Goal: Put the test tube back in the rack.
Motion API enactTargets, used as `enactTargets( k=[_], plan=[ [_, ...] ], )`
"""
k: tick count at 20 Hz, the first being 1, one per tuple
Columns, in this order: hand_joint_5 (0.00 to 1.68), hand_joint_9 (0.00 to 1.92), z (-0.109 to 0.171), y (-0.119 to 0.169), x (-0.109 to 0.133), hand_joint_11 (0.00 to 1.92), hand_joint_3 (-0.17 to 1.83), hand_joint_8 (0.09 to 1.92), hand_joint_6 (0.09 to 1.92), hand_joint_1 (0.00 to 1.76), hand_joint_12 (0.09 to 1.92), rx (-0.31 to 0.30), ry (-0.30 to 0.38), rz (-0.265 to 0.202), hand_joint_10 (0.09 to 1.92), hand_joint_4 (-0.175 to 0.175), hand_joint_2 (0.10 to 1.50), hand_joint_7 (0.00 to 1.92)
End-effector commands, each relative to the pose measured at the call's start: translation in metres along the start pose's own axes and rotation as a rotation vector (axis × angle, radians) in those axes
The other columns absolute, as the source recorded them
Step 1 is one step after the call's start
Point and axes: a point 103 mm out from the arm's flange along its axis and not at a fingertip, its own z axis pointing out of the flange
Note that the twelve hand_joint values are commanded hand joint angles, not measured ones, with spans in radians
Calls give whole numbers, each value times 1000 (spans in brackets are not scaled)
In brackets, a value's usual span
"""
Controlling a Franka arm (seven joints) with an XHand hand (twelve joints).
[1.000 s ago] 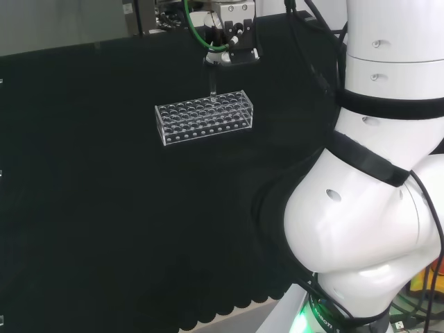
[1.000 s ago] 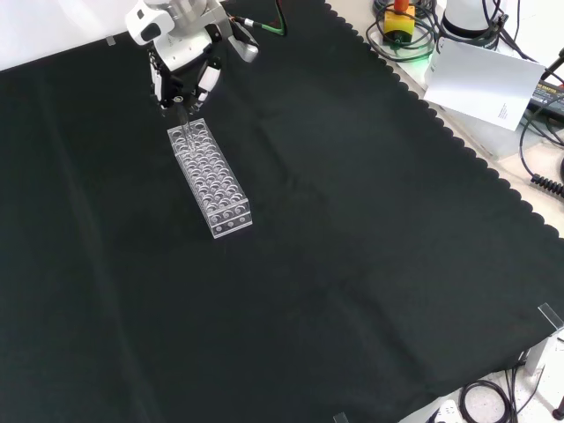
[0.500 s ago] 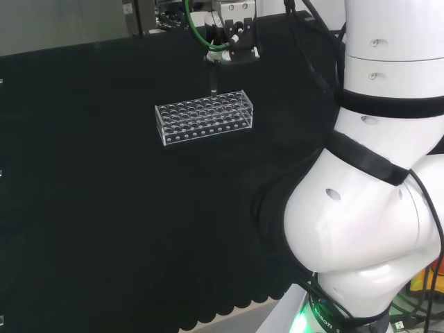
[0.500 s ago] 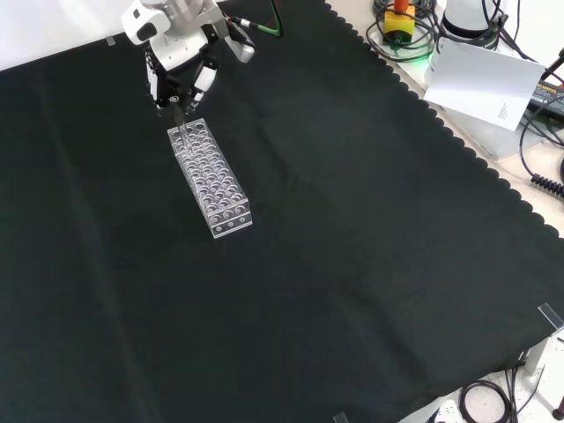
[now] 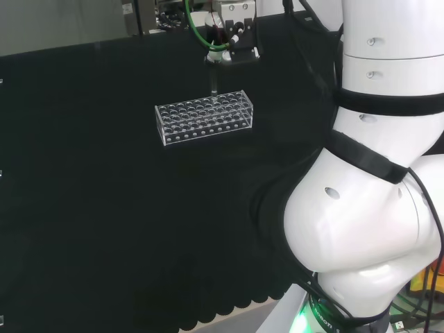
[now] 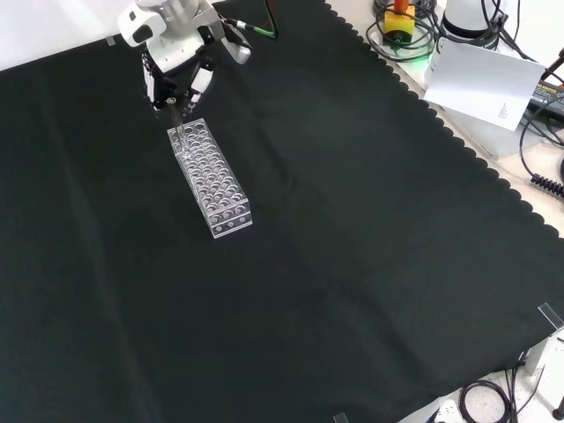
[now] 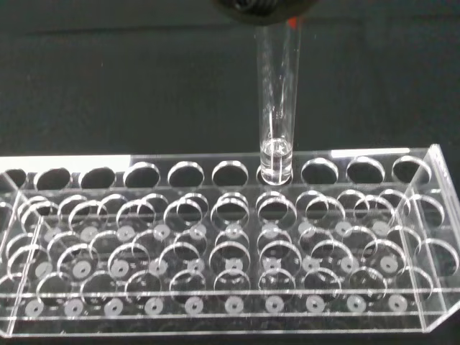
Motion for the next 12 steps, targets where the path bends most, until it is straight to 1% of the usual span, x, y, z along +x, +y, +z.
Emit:
enactTargets(
  k=[1, 7, 12],
  plan=[
    [1142, 1094, 1, 0, 0, 1145, 0, 1082, 385, 1407, 983, 3, 3, 0, 824, -175, 1039, 1152],
    [1142, 1094, 3, 1, 0, 1146, 0, 1082, 385, 1407, 983, 11, 4, -5, 824, -175, 1039, 1152],
    [1142, 1094, 13, 4, 2, 1146, 0, 1082, 385, 1407, 983, 23, 7, -6, 824, -175, 1039, 1152]
  ],
)
